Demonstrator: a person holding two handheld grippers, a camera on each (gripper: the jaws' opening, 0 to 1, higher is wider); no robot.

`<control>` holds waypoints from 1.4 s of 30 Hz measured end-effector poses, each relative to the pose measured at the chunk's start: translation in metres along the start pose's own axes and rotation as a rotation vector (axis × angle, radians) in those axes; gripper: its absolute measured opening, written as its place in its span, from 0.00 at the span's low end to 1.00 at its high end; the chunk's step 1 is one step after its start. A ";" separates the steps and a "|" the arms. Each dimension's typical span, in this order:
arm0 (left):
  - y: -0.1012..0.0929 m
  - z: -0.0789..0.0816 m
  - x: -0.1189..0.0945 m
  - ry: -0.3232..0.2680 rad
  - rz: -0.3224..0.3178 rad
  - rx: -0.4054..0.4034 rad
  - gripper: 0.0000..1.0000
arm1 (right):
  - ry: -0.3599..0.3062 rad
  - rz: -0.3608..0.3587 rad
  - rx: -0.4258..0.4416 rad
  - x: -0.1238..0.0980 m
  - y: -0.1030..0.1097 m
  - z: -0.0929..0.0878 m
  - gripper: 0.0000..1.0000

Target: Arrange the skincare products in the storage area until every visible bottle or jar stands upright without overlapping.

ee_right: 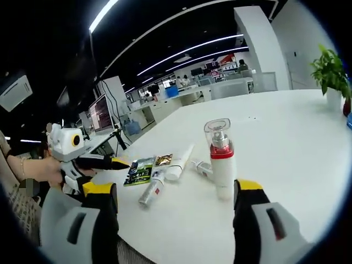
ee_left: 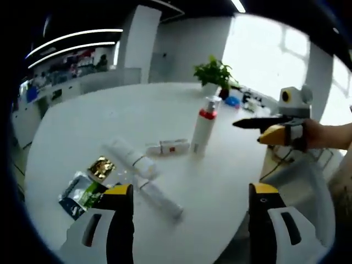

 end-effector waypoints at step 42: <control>0.009 -0.033 -0.083 -0.027 0.243 -0.030 0.97 | 0.020 0.006 -0.014 -0.030 0.011 -0.018 0.98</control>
Point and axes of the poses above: the point that each gripper's makers call its tool centre point, and the gripper's own axes: x roughly forward along the fingers, y roughly to its left, z roughly out of its top, the point moved 1 cm from there along -x, roughly backward along the fingers, and after that the axes turned 7 degrees about x, right-handed, at the moved point
